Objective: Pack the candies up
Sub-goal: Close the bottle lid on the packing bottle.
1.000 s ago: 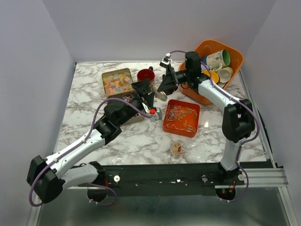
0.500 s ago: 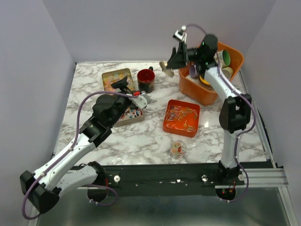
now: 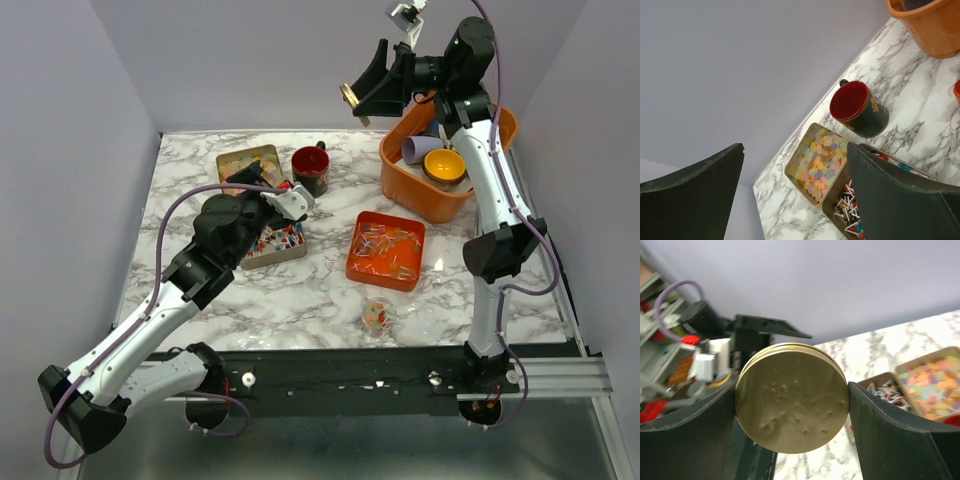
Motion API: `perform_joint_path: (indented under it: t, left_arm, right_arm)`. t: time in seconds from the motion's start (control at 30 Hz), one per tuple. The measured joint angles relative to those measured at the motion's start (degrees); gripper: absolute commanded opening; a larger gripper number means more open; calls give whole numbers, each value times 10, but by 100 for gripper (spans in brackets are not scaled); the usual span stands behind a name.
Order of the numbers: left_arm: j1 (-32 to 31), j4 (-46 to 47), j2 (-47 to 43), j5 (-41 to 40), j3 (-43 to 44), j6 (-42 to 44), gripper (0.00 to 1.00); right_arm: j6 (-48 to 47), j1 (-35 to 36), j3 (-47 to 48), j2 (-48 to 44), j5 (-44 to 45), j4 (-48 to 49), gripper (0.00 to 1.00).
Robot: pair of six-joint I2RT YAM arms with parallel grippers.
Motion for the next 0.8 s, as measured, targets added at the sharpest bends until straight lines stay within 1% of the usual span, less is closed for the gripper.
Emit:
perform_joint_path:
  t: [0.07,0.1,0.17,0.2,0.23,0.3,0.33,0.43,0.5,0.57,0.67,0.73,0.8]
  left_arm:
    - [1,-13,0,-3,7,-9,95]
    - [1,-19,0,-3,12,-12,95]
    - [1,-30,1,-3,19,-19,96]
    - [1,-34,1,-3,21,-22,96]
    - [1,-36,1,-3,22,-24,96]
    - [1,-43,1,-3,22,-29,96]
    - [1,-47,1,-3,22,-32,96]
    - [1,-52,-3,-3,19,-40,97]
    - [1,-51,-13,-2,9,-52,97]
    - [1,-52,-23,1,-5,-65,98]
    - [1,-48,-33,4,-35,-101,98]
    - [1,-45,-33,6,-55,-126,98]
    - [1,-41,-32,9,-75,-150,98]
  right_arm:
    - [-75,-1,26,7,39,-69,74]
    - [-124,-3,39,10,68,-111,75]
    - [-205,-3,38,7,137,-160,77]
    - [-245,-3,19,-5,180,-177,77]
    - [-282,-3,-19,-23,230,-181,78]
    - [-349,-3,-132,-78,300,-166,78]
    - [-396,-3,-170,-96,331,-171,78]
    - [-486,-2,-198,-113,369,-208,78]
    - [-545,-2,-209,-127,378,-249,78]
    - [-613,1,-245,-165,379,-309,79]
    - [-708,12,-323,-229,384,-379,79]
    - [-792,38,-421,-297,395,-429,79]
    - [-838,65,-493,-344,402,-474,80]
